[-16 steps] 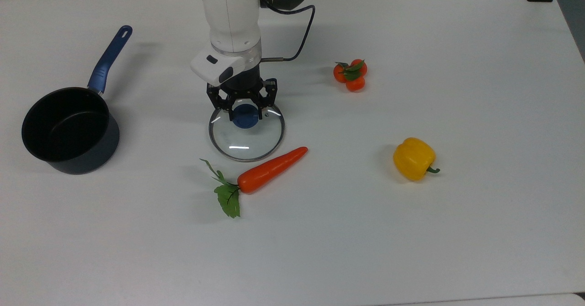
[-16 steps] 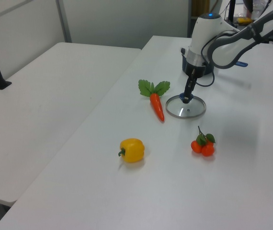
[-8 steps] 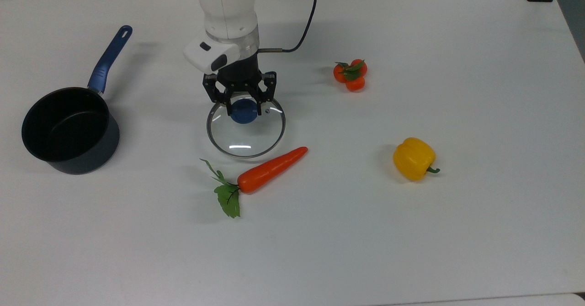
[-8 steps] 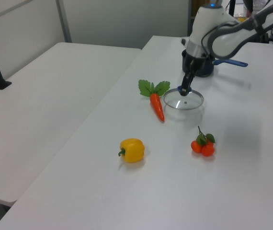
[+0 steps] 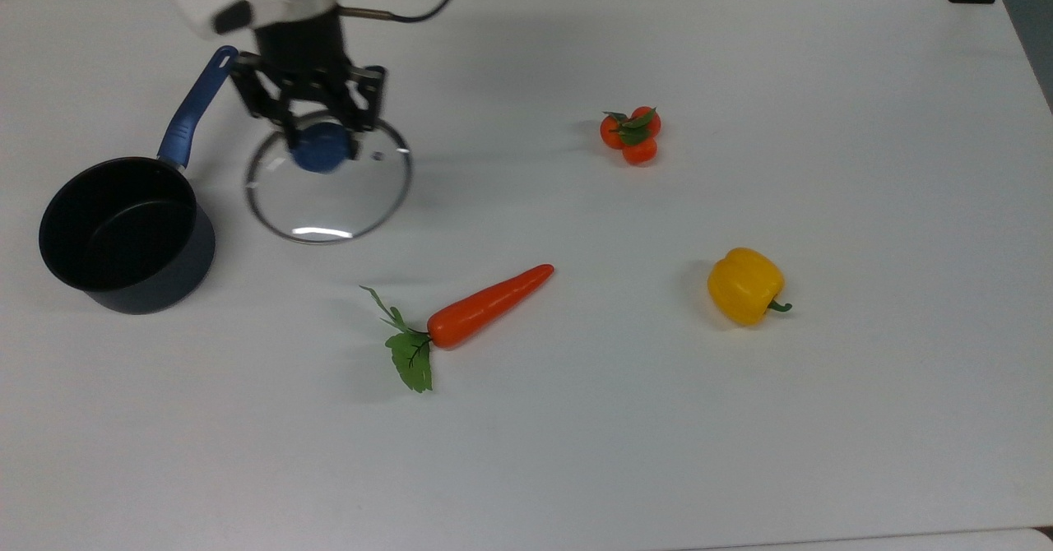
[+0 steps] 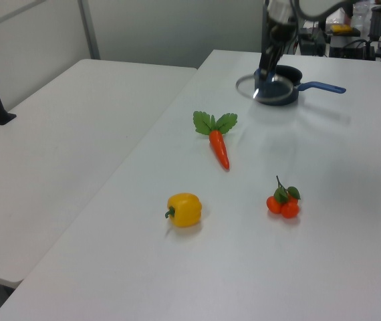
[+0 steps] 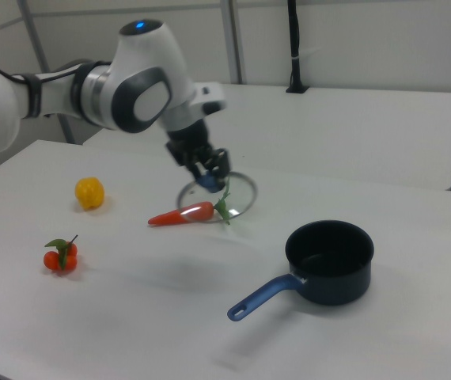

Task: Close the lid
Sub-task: 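Lift the glass lid and carry it over the black saucepan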

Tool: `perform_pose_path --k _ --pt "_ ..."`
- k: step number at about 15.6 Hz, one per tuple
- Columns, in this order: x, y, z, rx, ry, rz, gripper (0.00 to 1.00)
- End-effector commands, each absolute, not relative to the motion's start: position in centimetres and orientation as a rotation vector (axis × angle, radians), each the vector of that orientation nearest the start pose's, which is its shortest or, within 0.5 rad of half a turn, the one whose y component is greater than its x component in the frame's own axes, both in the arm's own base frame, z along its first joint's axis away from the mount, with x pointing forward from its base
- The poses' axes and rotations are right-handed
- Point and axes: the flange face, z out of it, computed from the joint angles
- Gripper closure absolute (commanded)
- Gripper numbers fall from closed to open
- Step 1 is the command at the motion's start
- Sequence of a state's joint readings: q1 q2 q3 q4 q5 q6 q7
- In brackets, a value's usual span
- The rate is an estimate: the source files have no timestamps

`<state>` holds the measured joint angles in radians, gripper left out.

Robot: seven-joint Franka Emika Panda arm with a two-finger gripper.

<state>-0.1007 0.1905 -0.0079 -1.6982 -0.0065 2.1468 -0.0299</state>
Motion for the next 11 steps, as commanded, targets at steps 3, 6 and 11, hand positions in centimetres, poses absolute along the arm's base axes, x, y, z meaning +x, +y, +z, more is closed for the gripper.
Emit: perform_pose_path --k 3,6,11 --pt "65.2 -16.0 51.1 -3.236 0.068 -0.394 0.62" --pt "65.9 -20.3 49.1 -3.235 0.136 -0.379 0.61" --pt "67.5 -24.7 46.5 -3.209 0.226 -0.395 0.61"
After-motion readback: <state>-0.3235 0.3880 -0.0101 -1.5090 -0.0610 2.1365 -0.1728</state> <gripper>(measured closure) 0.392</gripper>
